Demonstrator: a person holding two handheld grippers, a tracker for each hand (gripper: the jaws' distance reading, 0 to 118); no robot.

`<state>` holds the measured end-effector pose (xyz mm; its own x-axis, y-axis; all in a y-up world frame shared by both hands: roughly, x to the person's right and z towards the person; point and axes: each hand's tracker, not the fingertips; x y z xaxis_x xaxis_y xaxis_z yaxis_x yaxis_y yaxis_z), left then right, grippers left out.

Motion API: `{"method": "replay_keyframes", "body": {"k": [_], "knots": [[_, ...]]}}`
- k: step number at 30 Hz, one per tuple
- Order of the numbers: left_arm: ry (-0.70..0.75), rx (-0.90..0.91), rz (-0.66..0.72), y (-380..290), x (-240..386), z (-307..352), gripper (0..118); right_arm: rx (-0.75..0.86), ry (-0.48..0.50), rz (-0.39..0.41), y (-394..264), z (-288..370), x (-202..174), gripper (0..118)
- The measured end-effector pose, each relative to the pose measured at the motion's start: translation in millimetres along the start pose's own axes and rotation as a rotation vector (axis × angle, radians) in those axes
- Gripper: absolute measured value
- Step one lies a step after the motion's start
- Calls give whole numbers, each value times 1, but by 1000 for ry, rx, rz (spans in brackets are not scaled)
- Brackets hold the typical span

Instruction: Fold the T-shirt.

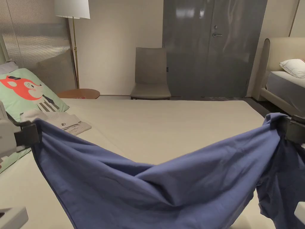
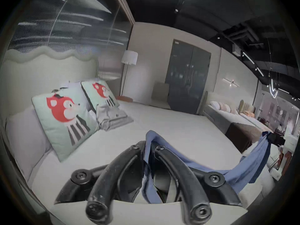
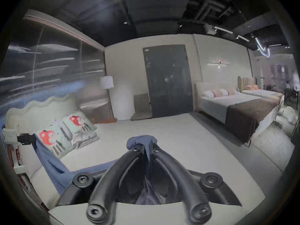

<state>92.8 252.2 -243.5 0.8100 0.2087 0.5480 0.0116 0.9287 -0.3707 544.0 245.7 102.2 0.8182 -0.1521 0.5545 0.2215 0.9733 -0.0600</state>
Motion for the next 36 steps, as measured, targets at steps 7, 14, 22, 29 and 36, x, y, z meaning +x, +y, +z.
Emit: {"method": "replay_keyframes", "body": {"k": [7, 14, 22, 29, 36], "knots": [[-34, 65, 23, 85, 12, -62, 3, 94, -68, -46, 60, -43, 11, 5], [-62, 139, 33, 142, 29, -130, 3, 176, -117, -38, 102, -99, 21, 5], [-55, 165, 42, 154, 44, -202, 3, 212, -161, -18, 114, -157, 34, 5], [-49, 103, 75, 119, 39, -234, 3, 162, -184, 5, 85, -176, 42, 5], [-23, 6, 81, 67, 28, -229, 3, 45, -194, 27, 29, -165, 47, 5]]}}
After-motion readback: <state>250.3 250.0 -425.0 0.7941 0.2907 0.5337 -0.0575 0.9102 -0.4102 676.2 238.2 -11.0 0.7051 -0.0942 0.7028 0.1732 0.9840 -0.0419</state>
